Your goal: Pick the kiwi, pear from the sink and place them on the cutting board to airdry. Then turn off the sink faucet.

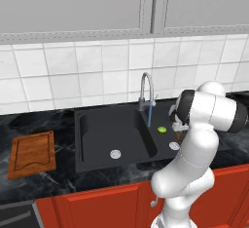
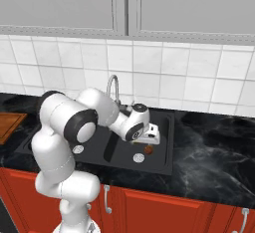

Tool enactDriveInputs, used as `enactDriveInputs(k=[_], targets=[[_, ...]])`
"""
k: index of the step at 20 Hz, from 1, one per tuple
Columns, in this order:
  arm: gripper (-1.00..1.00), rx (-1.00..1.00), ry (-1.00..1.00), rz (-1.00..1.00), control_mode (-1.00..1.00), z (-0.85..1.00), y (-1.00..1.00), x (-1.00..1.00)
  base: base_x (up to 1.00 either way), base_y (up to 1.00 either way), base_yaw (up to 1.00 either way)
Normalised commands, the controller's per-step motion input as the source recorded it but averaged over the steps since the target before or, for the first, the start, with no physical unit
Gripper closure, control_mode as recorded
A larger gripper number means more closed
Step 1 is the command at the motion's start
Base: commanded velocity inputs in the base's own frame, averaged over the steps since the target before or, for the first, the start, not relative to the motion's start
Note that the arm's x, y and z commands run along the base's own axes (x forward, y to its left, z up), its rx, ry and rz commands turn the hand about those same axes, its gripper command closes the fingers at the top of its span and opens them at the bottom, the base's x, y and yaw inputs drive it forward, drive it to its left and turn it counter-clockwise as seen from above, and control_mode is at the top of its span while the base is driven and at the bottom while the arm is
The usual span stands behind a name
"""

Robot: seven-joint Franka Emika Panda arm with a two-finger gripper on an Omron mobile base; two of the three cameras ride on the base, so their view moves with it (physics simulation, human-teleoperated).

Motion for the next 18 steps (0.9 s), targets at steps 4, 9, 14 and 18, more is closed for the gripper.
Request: enactDriveInputs(k=[4, 9, 14, 18], targets=[[-1.0, 0.02, 0.0, 0.0, -1.0, -0.3, -0.09, 0.27, 0.0, 0.0, 0.0], [-1.0, 0.02, 0.0, 0.0, -1.0, -0.29, -0.14, 0.27, 0.0, 0.0, 0.0], [-1.0, 0.01, 0.0, 0.0, -1.0, -0.2, -0.13, 0.33, 0.0, 0.0, 0.0], [-1.0, 0.0, 0.01, 0.0, -1.0, -0.15, -0.08, 0.38, 0.0, 0.0, 0.0]])
